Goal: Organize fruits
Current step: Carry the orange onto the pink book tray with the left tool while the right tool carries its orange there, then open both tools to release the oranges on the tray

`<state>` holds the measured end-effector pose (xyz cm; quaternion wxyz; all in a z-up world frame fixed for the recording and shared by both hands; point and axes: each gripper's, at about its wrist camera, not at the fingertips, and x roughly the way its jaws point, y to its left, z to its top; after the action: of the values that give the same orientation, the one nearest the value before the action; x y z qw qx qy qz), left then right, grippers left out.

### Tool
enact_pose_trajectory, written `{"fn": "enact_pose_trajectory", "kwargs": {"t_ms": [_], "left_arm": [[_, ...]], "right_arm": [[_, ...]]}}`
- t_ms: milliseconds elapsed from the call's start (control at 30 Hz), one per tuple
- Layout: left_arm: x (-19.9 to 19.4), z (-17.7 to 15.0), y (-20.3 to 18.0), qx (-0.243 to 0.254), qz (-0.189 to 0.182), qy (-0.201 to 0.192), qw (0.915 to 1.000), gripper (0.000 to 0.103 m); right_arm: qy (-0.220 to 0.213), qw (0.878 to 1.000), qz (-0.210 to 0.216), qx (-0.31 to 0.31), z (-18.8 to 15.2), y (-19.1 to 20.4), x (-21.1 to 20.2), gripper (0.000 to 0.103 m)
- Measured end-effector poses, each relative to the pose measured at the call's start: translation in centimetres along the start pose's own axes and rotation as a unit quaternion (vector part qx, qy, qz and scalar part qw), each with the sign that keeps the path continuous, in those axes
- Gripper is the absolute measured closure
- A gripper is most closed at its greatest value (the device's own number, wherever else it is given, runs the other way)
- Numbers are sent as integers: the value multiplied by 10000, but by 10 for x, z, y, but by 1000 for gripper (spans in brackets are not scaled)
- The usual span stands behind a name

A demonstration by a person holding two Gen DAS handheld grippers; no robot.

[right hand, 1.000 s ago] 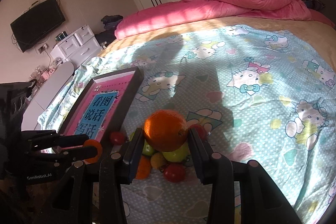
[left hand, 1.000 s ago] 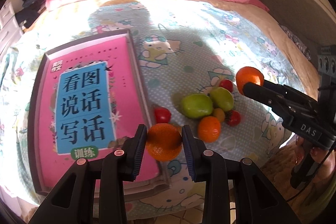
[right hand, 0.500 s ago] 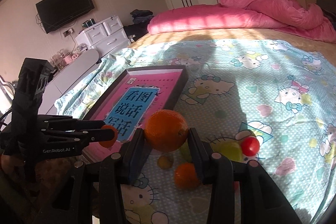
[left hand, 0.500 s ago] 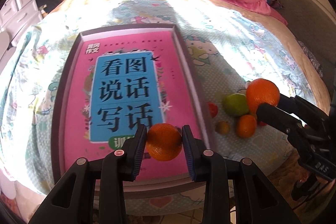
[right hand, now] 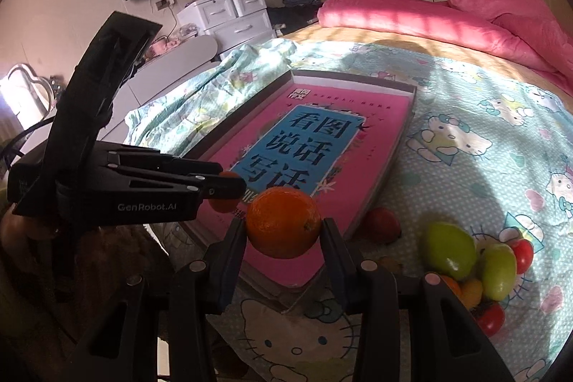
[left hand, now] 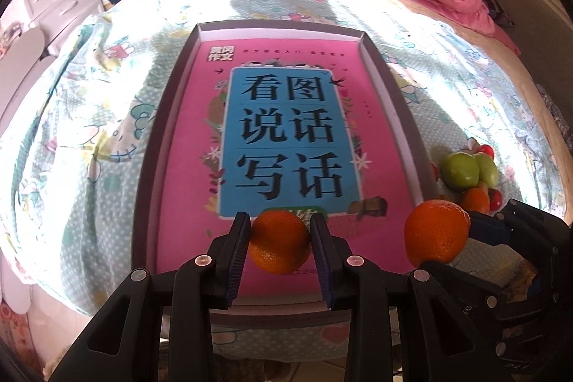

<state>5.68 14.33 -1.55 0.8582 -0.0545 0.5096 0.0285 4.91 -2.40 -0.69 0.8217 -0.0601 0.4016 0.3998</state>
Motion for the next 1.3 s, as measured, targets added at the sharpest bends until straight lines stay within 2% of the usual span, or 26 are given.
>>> {"fn": "enact_pose_trajectory", "kwargs": {"t_ms": [533,1033,1300], "left_arm": [[3,-4,14,-80,186,-30,9998,67],[4,-3,11,-59,204,-78,9997,67],[4,-1,5,-59,126,-106,9998,52]], "right_arm": [[277,9994,-116,-155,-5,5,30,60],[289,9991,-165,-256,-8,8,29,59],[139,9997,-148,-155,-6,3,18,52]]}}
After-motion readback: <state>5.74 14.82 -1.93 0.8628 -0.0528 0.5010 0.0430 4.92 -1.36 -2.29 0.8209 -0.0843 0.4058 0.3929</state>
